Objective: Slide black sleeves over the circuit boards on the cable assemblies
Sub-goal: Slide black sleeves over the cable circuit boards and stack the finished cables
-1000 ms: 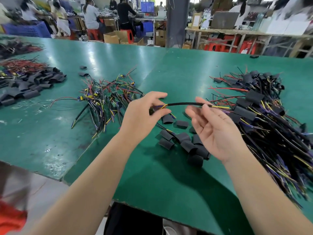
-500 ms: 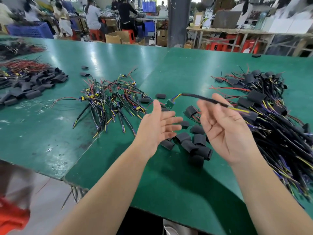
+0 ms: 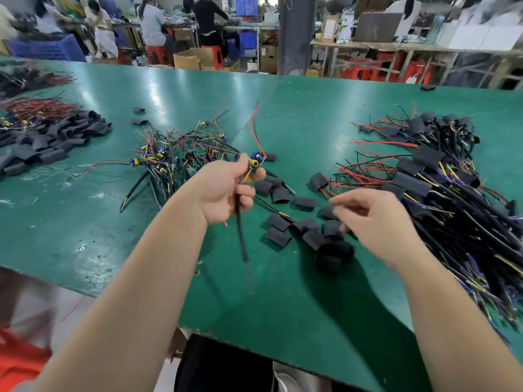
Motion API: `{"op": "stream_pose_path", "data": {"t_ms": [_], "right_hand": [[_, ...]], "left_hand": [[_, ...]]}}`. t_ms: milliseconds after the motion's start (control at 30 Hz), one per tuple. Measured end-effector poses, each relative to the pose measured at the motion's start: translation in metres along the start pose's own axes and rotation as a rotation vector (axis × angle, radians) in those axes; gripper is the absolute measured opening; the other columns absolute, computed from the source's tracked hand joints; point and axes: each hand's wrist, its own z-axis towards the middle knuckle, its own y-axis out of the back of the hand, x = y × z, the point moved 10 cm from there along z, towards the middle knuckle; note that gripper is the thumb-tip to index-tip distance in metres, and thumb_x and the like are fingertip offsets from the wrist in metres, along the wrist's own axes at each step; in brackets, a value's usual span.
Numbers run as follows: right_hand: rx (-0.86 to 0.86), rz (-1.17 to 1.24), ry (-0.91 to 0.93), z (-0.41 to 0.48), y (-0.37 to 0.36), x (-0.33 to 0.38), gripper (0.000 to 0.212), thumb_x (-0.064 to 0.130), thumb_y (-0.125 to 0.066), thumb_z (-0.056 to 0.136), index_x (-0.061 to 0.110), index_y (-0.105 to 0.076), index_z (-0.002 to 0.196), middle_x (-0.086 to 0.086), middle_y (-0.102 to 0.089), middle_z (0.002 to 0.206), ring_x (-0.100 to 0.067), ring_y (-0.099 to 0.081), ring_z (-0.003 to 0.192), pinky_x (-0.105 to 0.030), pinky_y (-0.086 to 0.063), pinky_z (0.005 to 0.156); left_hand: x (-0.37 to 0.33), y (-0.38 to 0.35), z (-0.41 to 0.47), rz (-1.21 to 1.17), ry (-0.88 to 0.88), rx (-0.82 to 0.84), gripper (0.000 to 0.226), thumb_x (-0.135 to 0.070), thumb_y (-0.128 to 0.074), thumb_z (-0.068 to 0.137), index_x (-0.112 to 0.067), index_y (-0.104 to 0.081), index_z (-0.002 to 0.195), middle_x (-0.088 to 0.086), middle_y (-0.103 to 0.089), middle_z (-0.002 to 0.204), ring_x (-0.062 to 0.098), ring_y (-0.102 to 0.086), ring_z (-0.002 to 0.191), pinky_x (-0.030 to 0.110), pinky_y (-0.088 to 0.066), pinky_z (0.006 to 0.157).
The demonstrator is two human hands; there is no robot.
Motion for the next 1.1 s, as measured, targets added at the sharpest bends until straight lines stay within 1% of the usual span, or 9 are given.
{"op": "stream_pose_path", "data": {"t_ms": [100, 200, 333, 433, 500, 633, 767, 933, 1100], "right_hand": [[-0.004, -0.311, -0.069, 0.004, 0.006, -0.019, 0.009, 0.014, -0.069, 0.082, 0.021, -0.072, 0.085, 0.009, -0.064, 0.069, -0.015, -0.063, 0.073, -0.02, -0.037, 0.069], [0.069, -0.414, -0.005, 0.001, -0.012, -0.013, 0.008, 0.028, -0.073, 0.082, 0.02, -0.073, 0.082, 0.009, -0.061, 0.071, -0.014, -0.057, 0.074, -0.016, -0.028, 0.063], [0.063, -0.458, 0.121, -0.002, -0.026, 0.008, 0.024, 0.045, -0.073, 0.078, 0.021, -0.071, 0.077, 0.013, -0.058, 0.068, -0.007, -0.05, 0.066, -0.016, -0.027, 0.06], [0.176, -0.478, 0.106, -0.007, -0.042, 0.007, 0.031, 0.052, -0.078, 0.069, 0.025, -0.069, 0.081, 0.008, -0.061, 0.079, -0.009, -0.054, 0.076, -0.019, -0.033, 0.065], [0.217, -0.51, 0.106, -0.008, -0.045, 0.007, 0.035, 0.048, -0.081, 0.067, 0.021, -0.07, 0.086, 0.003, -0.063, 0.086, -0.015, -0.058, 0.083, -0.025, -0.041, 0.074], [0.26, -0.62, 0.129, -0.009, -0.05, 0.012, 0.037, 0.043, -0.076, 0.073, 0.008, -0.071, 0.083, -0.009, -0.065, 0.079, -0.025, -0.059, 0.079, -0.035, -0.047, 0.073], [0.316, -0.703, 0.136, -0.009, -0.054, 0.011, 0.039, 0.045, -0.072, 0.077, 0.006, -0.07, 0.083, -0.012, -0.057, 0.084, -0.027, -0.054, 0.081, -0.035, -0.04, 0.069], [0.422, -0.769, 0.217, -0.014, -0.07, 0.013, 0.051, 0.044, -0.058, 0.091, 0.017, -0.053, 0.134, -0.008, -0.049, 0.11, -0.027, -0.048, 0.108, -0.037, -0.041, 0.094], [0.463, -0.776, 0.271, -0.012, -0.069, 0.024, 0.043, 0.033, -0.058, 0.093, 0.029, -0.052, 0.135, -0.001, -0.059, 0.129, -0.023, -0.049, 0.122, -0.037, -0.041, 0.1]], "left_hand": [[-0.016, 0.013, 0.007, 0.449, -0.111, -0.072, 0.031, -0.032, -0.036, 0.104, -0.015, -0.049, 0.081, -0.004, -0.058, 0.067, 0.004, -0.024, 0.038, 0.014, -0.02, 0.034], [-0.014, 0.02, 0.015, 0.893, -0.133, -0.151, 0.03, -0.036, -0.039, 0.102, -0.014, -0.051, 0.086, 0.0, -0.063, 0.071, 0.01, -0.025, 0.043, 0.016, -0.021, 0.039], [0.015, 0.016, 0.025, 0.96, -0.124, -0.112, 0.032, -0.046, -0.065, 0.086, -0.018, -0.055, 0.098, 0.001, -0.07, 0.083, 0.008, -0.041, 0.048, 0.018, -0.031, 0.043], [0.018, 0.03, 0.029, 1.072, -0.231, -0.307, 0.036, -0.035, -0.078, 0.076, -0.021, -0.059, 0.104, 0.002, -0.064, 0.101, 0.014, -0.056, 0.079, 0.021, -0.039, 0.063], [0.011, 0.036, 0.023, 1.088, -0.328, -0.437, 0.025, -0.028, -0.074, 0.08, -0.023, -0.06, 0.1, 0.002, -0.064, 0.103, 0.017, -0.058, 0.083, 0.015, -0.042, 0.062], [0.0, 0.031, 0.016, 1.273, -0.428, -0.556, 0.031, -0.033, -0.064, 0.089, -0.017, -0.061, 0.116, 0.007, -0.066, 0.111, 0.028, -0.06, 0.101, 0.035, -0.049, 0.079], [-0.004, 0.028, 0.008, 1.431, -0.456, -0.635, 0.029, -0.039, -0.056, 0.093, -0.022, -0.06, 0.116, 0.002, -0.064, 0.111, 0.028, -0.059, 0.098, 0.031, -0.039, 0.068], [-0.009, 0.025, -0.005, 1.385, -0.594, -0.646, 0.027, -0.037, -0.057, 0.093, -0.023, -0.063, 0.115, -0.002, -0.056, 0.111, 0.023, -0.056, 0.098, 0.034, -0.045, 0.07], [-0.005, 0.021, -0.007, 1.393, -0.623, -0.616, 0.032, -0.037, -0.054, 0.095, -0.022, -0.062, 0.122, -0.001, -0.057, 0.11, 0.022, -0.054, 0.102, 0.038, -0.049, 0.072]]}}
